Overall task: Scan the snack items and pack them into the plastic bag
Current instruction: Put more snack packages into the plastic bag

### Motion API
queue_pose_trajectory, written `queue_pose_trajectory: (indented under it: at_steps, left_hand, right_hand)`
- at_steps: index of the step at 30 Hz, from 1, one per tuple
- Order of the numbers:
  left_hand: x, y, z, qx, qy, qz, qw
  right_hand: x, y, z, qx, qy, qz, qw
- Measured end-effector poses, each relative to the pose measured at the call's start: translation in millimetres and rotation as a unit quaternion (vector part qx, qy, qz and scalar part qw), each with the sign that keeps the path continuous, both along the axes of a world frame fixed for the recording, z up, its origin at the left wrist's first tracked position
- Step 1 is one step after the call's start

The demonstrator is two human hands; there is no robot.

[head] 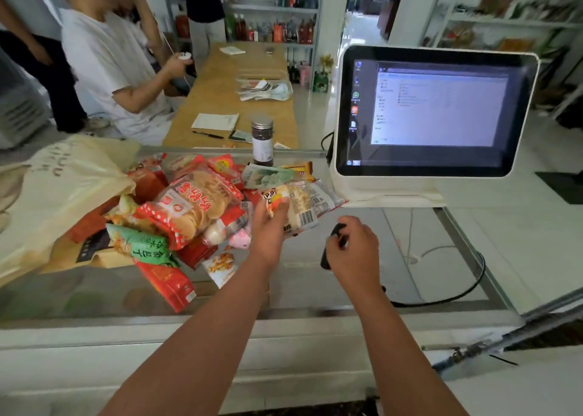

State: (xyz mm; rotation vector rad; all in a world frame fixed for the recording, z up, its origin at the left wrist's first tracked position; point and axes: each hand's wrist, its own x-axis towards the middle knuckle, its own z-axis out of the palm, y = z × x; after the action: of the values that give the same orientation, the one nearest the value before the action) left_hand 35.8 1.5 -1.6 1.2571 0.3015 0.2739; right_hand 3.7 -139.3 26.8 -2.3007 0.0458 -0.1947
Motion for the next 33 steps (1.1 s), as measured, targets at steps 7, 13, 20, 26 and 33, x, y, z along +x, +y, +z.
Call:
queue_pose_trajectory:
  at_steps: [7, 13, 20, 26, 33]
  left_hand:
    - [-51, 102, 55, 0.32, -0.232, -0.007, 0.919]
    - [-109, 237, 62, 0.458, -0.252, 0.007, 0.852]
    - [-172, 389, 24, 0.596, -0.164, 0.179, 0.765]
    - [-193, 422, -21, 0.72, 0.038, 0.139, 0.679]
    - [-177, 441, 16, 0.722, -0.022, 0.233, 0.65]
  right_hand:
    - [-20, 126, 72, 0.482, 0.162, 0.121, 0.853]
    - [-63, 266, 76, 0.536, 0.155, 0.102, 0.824]
    - [-108, 369, 62, 0.525, 0.195, 0.069, 0.826]
    - [-109, 387, 49, 0.532, 0.193, 0.045, 0.823]
    - [-96, 376, 41, 0.404, 0.362, 0.256, 0.8]
